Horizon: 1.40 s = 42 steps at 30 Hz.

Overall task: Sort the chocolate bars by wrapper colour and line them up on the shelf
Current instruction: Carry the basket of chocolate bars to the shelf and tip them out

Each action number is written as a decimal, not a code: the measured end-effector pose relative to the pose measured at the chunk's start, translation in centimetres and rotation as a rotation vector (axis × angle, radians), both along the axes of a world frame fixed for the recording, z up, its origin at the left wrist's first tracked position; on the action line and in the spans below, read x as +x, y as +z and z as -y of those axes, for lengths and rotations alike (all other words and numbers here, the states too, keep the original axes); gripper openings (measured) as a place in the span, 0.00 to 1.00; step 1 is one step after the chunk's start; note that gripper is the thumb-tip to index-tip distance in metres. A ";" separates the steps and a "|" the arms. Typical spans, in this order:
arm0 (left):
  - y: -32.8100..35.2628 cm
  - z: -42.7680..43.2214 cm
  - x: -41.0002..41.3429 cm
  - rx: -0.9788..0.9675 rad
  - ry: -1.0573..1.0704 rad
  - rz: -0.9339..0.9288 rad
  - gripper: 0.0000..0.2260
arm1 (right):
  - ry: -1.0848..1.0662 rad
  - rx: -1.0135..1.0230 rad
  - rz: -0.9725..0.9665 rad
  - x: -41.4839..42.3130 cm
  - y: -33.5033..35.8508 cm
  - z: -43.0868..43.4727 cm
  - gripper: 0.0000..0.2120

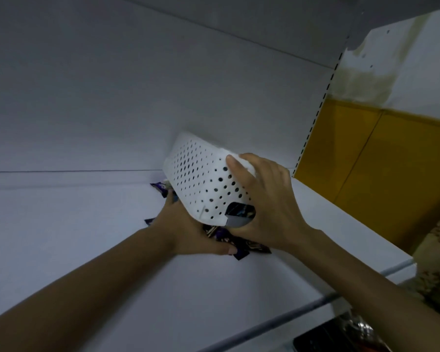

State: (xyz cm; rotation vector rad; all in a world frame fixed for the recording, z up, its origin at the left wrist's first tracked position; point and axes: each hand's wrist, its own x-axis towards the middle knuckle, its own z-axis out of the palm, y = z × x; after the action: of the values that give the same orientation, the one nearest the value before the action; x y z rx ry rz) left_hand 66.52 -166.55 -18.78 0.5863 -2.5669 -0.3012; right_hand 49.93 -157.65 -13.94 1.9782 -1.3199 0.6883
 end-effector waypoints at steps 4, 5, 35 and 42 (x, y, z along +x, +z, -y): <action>0.2 -0.1 -0.1 -0.098 0.235 0.116 0.52 | -0.032 -0.062 0.059 -1.1 0.7 -0.4 0.45; 0.4 -0.1 -0.2 -0.109 0.239 0.105 0.52 | -0.031 -0.073 0.096 -1.3 0.8 -0.4 0.45; 3.2 -1.0 -9.7 -0.158 0.128 0.617 0.38 | -0.032 -0.320 1.919 -12.6 -0.7 -0.9 0.42; 3.3 -1.3 -10.1 -0.247 0.134 0.646 0.39 | -0.007 -0.281 2.355 -13.6 1.2 -0.9 0.20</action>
State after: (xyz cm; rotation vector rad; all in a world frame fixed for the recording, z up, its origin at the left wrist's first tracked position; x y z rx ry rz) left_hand 56.46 -165.29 -15.48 0.8641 -3.0800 0.3022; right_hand 36.29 -156.71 -12.75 0.0164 -1.7559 3.2138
